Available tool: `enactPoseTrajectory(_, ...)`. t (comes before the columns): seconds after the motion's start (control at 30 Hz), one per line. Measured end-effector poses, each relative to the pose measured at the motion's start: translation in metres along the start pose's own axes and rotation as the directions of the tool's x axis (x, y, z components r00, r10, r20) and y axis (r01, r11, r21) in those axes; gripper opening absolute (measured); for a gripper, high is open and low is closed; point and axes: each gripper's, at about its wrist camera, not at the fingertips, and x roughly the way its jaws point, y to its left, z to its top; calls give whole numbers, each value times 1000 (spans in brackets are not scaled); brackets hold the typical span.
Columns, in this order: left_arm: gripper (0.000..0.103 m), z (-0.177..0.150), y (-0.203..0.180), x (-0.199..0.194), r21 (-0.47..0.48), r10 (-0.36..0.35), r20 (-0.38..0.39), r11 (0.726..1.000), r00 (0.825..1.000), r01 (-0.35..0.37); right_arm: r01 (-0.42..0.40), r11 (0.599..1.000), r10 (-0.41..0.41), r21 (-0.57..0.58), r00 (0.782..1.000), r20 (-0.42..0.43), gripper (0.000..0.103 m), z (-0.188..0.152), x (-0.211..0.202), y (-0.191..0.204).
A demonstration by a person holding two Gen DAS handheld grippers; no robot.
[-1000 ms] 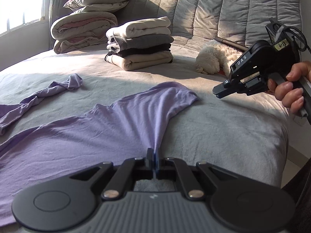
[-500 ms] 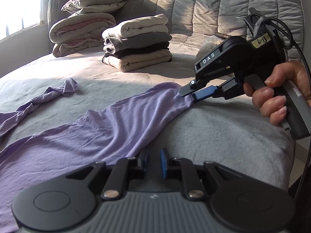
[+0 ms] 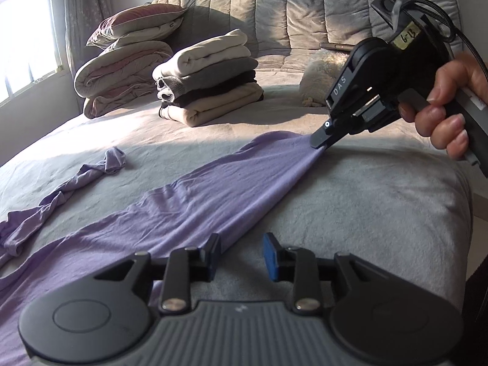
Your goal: Fold clothes
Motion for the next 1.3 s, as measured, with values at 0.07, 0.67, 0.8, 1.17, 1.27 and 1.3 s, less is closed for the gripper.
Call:
enactPoseTrajectory(0.07,31,2,2,5,-11,12,-5,1000,1000,-12,3,1000,-3,6,1000,-7,3,0,2,0)
enactPoseTrajectory(0.67,0,4,-11,-7,-68,-106,2,992,994,106,97,982,-101,-161,995,-17,3,-18,-33,3)
enactPoseTrajectory(0.8,0,-3,-15,-8,-57,-106,-2,993,994,105,112,977,-123,-182,991,-47,2,-25,-31,-3)
enactPoseTrajectory(1.17,18,5,-25,-7,-27,-129,23,991,991,130,21,980,-11,-198,999,53,37,-6,-22,-8)
enactPoseTrajectory(1.27,20,5,-21,2,-67,-147,12,987,989,147,27,962,-9,-273,998,68,37,-5,-6,-1)
enactPoseTrajectory(1.3,20,4,-19,3,-84,-156,11,984,988,156,34,951,-13,-308,998,69,37,-6,-1,3)
